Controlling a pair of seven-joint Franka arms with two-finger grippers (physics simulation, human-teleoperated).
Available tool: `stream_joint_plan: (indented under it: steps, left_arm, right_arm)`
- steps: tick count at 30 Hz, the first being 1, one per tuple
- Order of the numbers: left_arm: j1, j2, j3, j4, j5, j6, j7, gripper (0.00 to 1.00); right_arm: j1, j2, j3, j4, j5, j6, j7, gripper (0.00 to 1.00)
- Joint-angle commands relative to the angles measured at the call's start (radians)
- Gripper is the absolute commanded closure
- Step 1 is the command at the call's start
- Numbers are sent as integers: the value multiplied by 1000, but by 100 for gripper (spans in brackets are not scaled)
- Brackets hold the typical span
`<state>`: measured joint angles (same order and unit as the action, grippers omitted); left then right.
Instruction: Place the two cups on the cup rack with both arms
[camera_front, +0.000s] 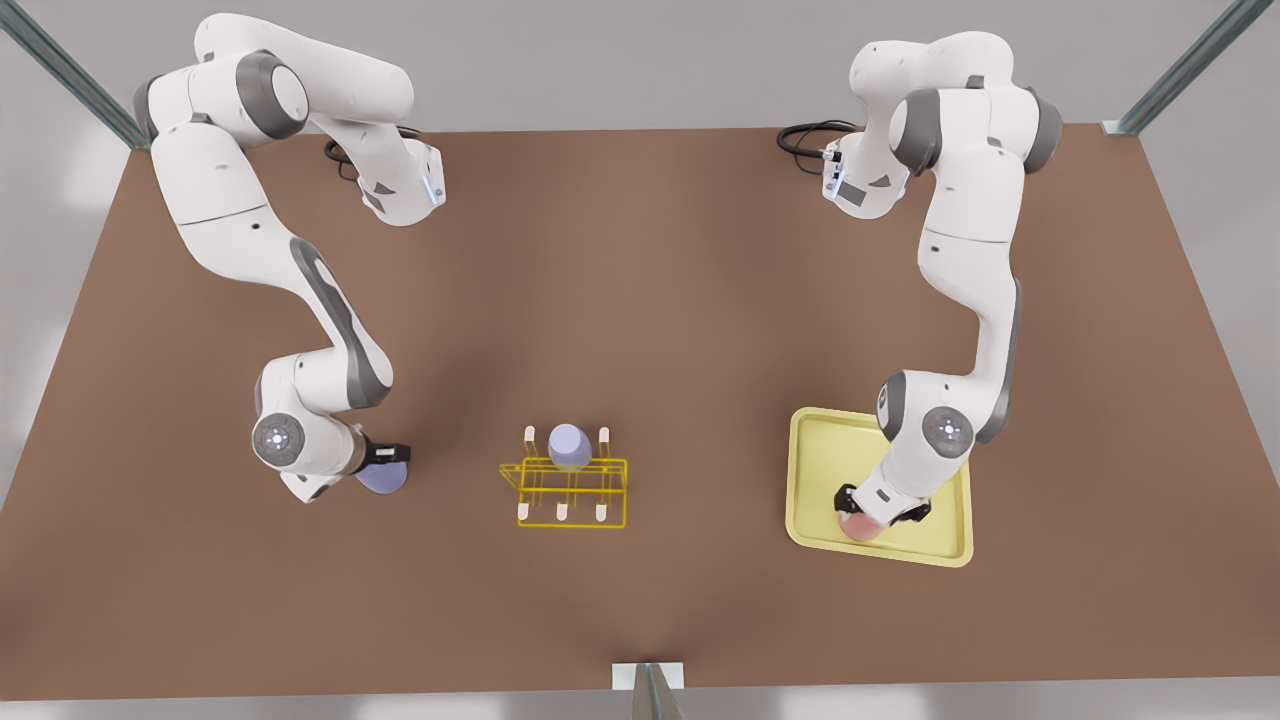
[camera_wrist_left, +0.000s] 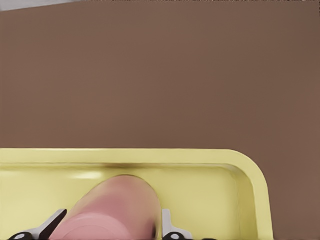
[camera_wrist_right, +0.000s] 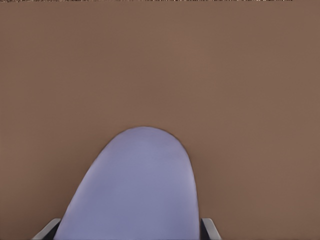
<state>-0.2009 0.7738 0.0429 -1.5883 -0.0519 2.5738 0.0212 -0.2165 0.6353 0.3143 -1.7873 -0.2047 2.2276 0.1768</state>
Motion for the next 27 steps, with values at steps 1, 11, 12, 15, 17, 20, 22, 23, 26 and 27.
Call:
stream_joint_plan:
  steps: [1, 11, 12, 15, 17, 20, 22, 23, 26, 27]
  left_arm:
    - [0, -1, 0, 1, 3, 5, -7, 9]
    - [0, 2, 0, 1, 3, 3, -7, 12]
    - [0, 1, 0, 1, 1, 3, -9, 12]
    - [0, -7, 0, 1, 1, 2, -20, 15]
    - [2, -27, 0, -6, 0, -6, -20, 17]
    - [-3, -57, 0, -25, 1, -29, -40, 17]
    - [-17, -145, 0, -42, 1, -207, -73, 17]
    - [-43, -174, 0, -41, 3, -271, -158, 17]
    - [-140, -171, -8, 7, 26, -348, -460, 17]
    - [-181, -165, -8, 57, 27, -408, -559, 17]
  right_arm:
    - [-1, 0, 0, 0, 1, 20, 41, 0]
    - [-4, 0, 2, 8, 2, 17, 26, 41]
    - [-11, 0, 2, 16, 2, 12, 24, 41]
    - [-20, -5, 9, 23, 10, 10, 21, 41]
    - [-21, -6, 14, 34, 11, 9, 6, 41]
    - [-21, -25, 77, 103, 14, -51, -14, 41]
    - [-23, -32, 123, 124, 14, -54, -16, 41]
    - [-23, -37, 154, 134, 14, -54, -14, 41]
    - [-23, -39, 239, 169, 14, -54, -16, 41]
    - [-21, -39, 258, 184, 14, -56, -16, 41]
